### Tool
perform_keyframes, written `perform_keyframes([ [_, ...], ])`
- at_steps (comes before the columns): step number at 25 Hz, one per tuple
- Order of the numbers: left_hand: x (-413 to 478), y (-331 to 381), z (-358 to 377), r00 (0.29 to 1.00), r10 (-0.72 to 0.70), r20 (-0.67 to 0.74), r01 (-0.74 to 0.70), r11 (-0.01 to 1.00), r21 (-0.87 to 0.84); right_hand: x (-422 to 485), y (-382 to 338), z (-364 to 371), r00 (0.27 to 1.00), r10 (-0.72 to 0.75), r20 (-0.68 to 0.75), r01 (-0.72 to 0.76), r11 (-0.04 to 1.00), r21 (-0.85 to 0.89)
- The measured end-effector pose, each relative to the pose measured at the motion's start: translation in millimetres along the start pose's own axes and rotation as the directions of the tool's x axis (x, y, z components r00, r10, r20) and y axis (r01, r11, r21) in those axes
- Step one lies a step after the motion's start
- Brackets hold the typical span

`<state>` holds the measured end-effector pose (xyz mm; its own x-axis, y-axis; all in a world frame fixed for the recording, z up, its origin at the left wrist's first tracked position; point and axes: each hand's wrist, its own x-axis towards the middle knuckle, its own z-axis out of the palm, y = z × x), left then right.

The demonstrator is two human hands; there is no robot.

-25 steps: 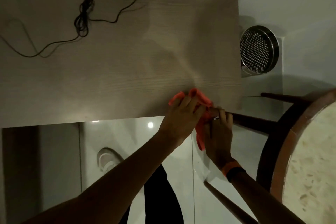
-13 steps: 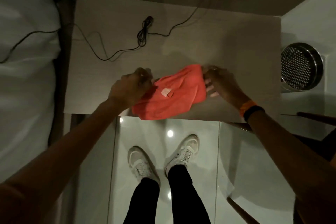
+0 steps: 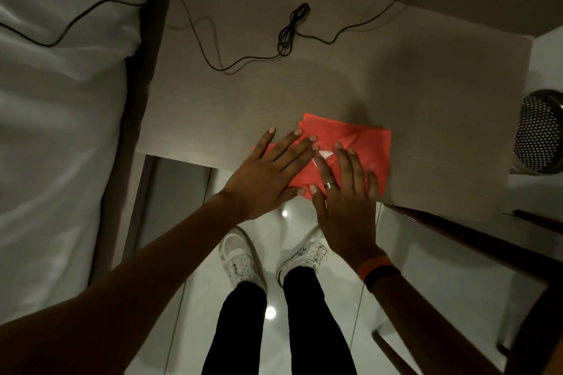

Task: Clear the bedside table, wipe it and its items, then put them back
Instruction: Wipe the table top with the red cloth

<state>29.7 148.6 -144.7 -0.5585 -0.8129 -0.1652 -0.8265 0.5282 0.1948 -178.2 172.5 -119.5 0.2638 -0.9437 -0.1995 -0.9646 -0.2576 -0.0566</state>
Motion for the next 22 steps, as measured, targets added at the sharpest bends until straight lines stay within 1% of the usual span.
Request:
perform_keyframes([
  [2, 0.3, 1.1, 2.1, 0.999, 0.03, -0.018, -0.03, 1.0, -0.001, -6.2, -3.8, -1.2, 1.0, 0.013, 0.013, -0.013, 1.0, -0.026],
  [5, -1.6, 6.4, -2.8, 0.997, -0.031, -0.066, 0.027, 0.998, -0.056, 3.3, -8.5, -14.2, 1.0, 0.024, 0.019, -0.024, 0.999, -0.026],
  [7, -14.7, 6.7, -17.8, 0.979, -0.173, -0.107, 0.159, 0.979, -0.124, 11.9, -22.2, -30.1, 1.0, -0.016, 0.017, 0.016, 1.0, -0.009],
  [8, -25.1, 4.6, -28.6, 0.953, -0.271, -0.133, 0.249, 0.955, -0.164, 18.3, -35.0, -41.4, 0.998, -0.06, 0.011, 0.06, 0.998, 0.023],
  [10, -51.5, -5.0, -54.1, 0.864, -0.462, -0.201, 0.426, 0.883, -0.198, 37.7, -69.5, -64.8, 0.985, -0.171, -0.039, 0.174, 0.979, 0.106],
  [13, -100.5, -36.2, -101.0, 0.667, -0.687, -0.288, 0.649, 0.726, -0.229, 73.3, -145.8, -102.9, 0.92, -0.334, -0.204, 0.371, 0.911, 0.181],
  [15, -134.3, -58.7, -136.6, 0.519, -0.764, -0.384, 0.724, 0.631, -0.279, 91.5, -200.0, -132.7, 0.851, -0.403, -0.335, 0.486, 0.847, 0.216],
  [17, -173.3, -75.9, -167.9, 0.343, -0.799, -0.495, 0.768, 0.541, -0.342, 101.6, -257.1, -162.9, 0.785, -0.479, -0.393, 0.587, 0.777, 0.227],
  [19, -210.5, -91.8, -188.7, 0.154, -0.809, -0.567, 0.795, 0.442, -0.416, 108.5, -310.9, -186.6, 0.709, -0.578, -0.405, 0.694, 0.673, 0.254],
  [21, -244.7, -109.6, -200.2, -0.04, -0.829, -0.557, 0.787, 0.317, -0.529, 117.1, -361.3, -200.7, 0.643, -0.647, -0.409, 0.765, 0.559, 0.318],
  [22, -258.4, -118.9, -202.4, -0.117, -0.841, -0.529, 0.763, 0.264, -0.589, 124.3, -383.4, -205.4, 0.633, -0.664, -0.398, 0.774, 0.526, 0.352],
])
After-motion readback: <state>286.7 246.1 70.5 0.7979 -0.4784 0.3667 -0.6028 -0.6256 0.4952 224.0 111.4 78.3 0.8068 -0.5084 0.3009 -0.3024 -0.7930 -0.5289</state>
